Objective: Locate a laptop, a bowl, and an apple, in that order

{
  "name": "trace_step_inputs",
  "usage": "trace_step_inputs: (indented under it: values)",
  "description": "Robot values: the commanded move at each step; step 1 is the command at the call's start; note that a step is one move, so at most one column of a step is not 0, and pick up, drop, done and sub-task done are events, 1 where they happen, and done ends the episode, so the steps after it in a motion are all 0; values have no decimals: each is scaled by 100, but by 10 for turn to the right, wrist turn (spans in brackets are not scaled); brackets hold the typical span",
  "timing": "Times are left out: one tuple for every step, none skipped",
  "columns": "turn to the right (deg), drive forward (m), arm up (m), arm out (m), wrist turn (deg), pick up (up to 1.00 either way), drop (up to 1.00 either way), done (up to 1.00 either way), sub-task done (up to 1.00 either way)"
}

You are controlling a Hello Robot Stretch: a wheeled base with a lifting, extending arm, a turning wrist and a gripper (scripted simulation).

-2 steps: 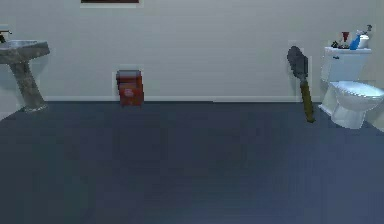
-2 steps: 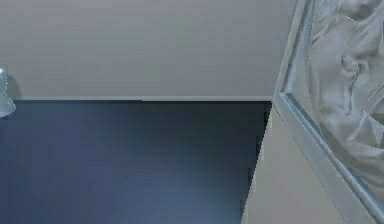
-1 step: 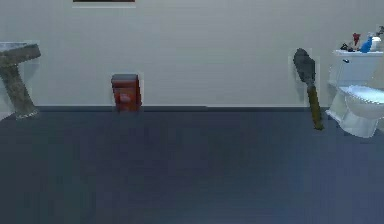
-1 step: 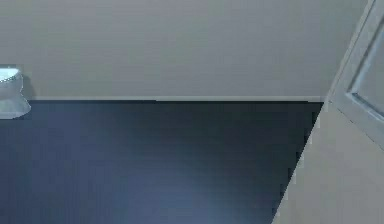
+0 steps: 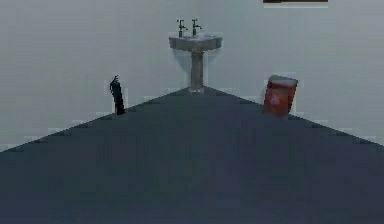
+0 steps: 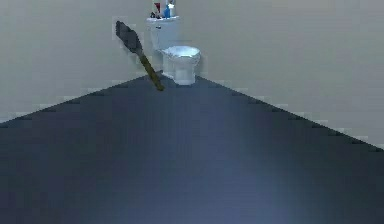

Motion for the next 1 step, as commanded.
trace_step_inputs:
  values:
    - [-390,0,0,0,0,0,0,0,0]
